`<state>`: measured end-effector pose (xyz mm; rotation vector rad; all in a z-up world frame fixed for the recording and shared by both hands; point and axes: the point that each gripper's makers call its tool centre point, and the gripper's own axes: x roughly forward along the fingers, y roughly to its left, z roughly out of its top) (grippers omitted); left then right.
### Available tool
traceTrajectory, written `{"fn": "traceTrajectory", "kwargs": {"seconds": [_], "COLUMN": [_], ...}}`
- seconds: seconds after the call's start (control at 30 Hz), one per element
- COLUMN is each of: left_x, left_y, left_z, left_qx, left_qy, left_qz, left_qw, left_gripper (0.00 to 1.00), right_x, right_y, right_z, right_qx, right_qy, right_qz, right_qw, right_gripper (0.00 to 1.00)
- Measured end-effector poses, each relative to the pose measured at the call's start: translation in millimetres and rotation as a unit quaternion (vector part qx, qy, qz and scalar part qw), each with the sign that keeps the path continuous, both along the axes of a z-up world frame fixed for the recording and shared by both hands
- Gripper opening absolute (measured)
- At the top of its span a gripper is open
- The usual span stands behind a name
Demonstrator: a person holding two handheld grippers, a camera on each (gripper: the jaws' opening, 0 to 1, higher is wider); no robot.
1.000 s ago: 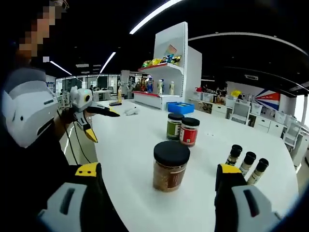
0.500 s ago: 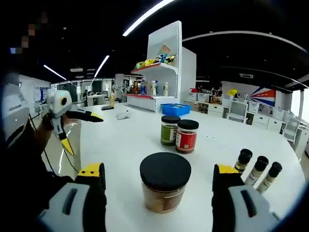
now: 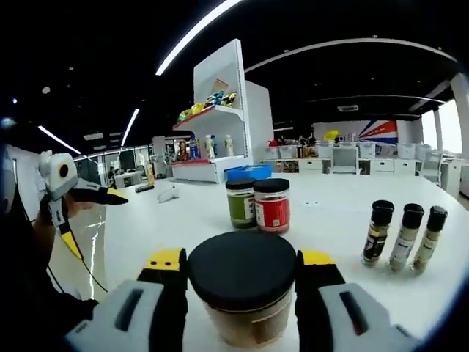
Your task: Pick up the mixed condiments and ingredients on the table and sort them into separate groups
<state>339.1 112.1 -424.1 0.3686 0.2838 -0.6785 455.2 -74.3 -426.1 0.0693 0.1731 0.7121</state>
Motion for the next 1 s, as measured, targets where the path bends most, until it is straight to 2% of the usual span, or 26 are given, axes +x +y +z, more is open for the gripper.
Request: {"fn": "traceTrajectory", "kwargs": {"seconds": [0.3,0.47,0.77,0.9,1.0], "left_x": [0.2,-2.8,-3.3,-4.1,-3.9], "left_y": [0.3,-1.2,-2.8,-5.2,-5.1], "left_z": [-1.3,-1.2,-2.1,-2.7,-3.1], "left_qx": [0.002,-0.003,0.0,-0.001,0.001], "left_qy": [-0.001,0.0,-0.001,0.001,0.001], "left_qz": [-0.001,-0.006,-0.008,-0.012,-0.012], "left_qw": [1.0,1.0,1.0,0.9999,0.9999], "left_gripper": [0.95,0.95,0.94,0.94,0.94], "right_x": [-0.5,-0.9,-1.4,-1.5,-0.7], "right_y": [1.9,3.1,2.0,2.8,3.5], "right_z": [-1.4,-3.7,-2.8,-4.8,-5.7], "right_qx": [-0.001,-0.033,-0.025,-0.058,-0.064], "right_qy": [-0.015,-0.031,-0.052,-0.076,-0.08], "right_qz": [-0.011,-0.011,-0.016,-0.017,-0.018], "right_qw": [0.9998,0.9989,0.9982,0.9952,0.9946], "right_gripper": [0.58,0.58,0.58,0.58,0.58]}}
